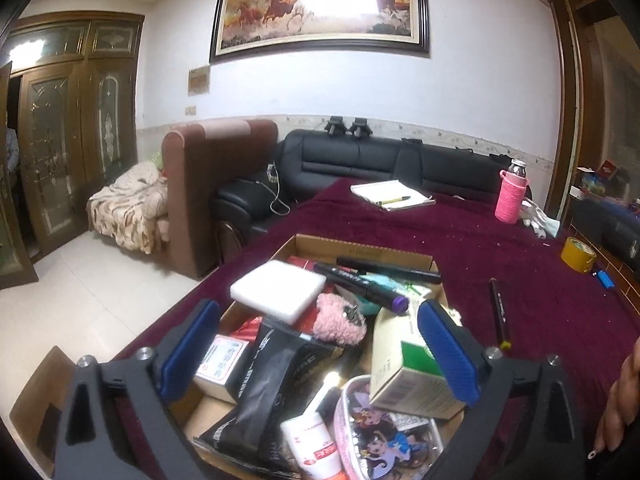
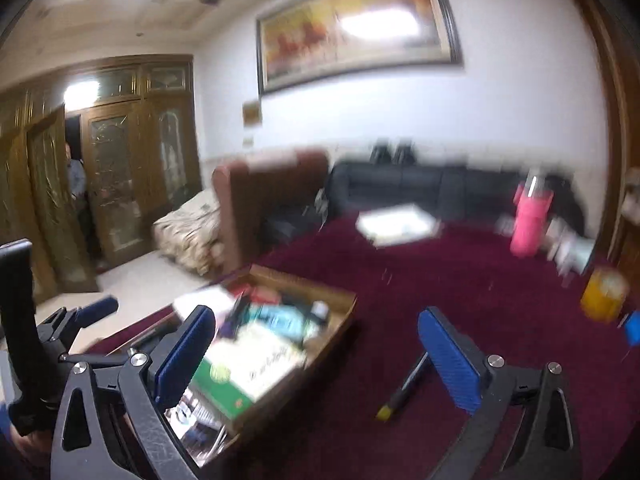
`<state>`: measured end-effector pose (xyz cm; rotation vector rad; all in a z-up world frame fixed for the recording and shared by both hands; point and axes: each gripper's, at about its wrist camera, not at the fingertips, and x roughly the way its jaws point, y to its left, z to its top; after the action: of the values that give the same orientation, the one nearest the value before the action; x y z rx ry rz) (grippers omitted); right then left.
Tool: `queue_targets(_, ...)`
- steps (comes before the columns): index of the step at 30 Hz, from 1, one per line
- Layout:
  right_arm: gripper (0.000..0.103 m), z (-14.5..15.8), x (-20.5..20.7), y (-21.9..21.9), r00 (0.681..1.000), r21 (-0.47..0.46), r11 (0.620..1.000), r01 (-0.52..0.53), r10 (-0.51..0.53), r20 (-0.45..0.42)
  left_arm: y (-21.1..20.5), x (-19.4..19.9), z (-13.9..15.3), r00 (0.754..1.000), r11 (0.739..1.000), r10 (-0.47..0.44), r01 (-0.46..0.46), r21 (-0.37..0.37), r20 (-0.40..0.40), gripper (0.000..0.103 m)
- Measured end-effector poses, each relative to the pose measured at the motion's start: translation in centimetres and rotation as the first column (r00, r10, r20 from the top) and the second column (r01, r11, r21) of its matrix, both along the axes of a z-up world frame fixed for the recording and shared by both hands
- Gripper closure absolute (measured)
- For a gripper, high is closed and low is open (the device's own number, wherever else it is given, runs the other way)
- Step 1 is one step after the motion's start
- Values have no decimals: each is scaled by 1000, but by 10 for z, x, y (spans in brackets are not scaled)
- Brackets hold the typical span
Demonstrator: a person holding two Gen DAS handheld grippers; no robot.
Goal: Organize objects
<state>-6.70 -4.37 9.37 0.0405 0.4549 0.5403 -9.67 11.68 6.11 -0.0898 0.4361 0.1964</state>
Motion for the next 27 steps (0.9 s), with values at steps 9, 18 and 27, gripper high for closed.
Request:
queue_targets(9,0,-8,12,-22,994,94,994,55,-46,-95,-28,0,-3,999,988,17,-13,157,-27,0)
queue_targets(18,0,-19,2,-2,997,-16,1000,4,-5,-74,-18,-2,-5,998,990,39,-32,136,-50,0)
queue_targets(27,0,-27,5,5,995,-44,999,-24,20,-97,8,1,-5,983,983,172,-167,77,-61,0)
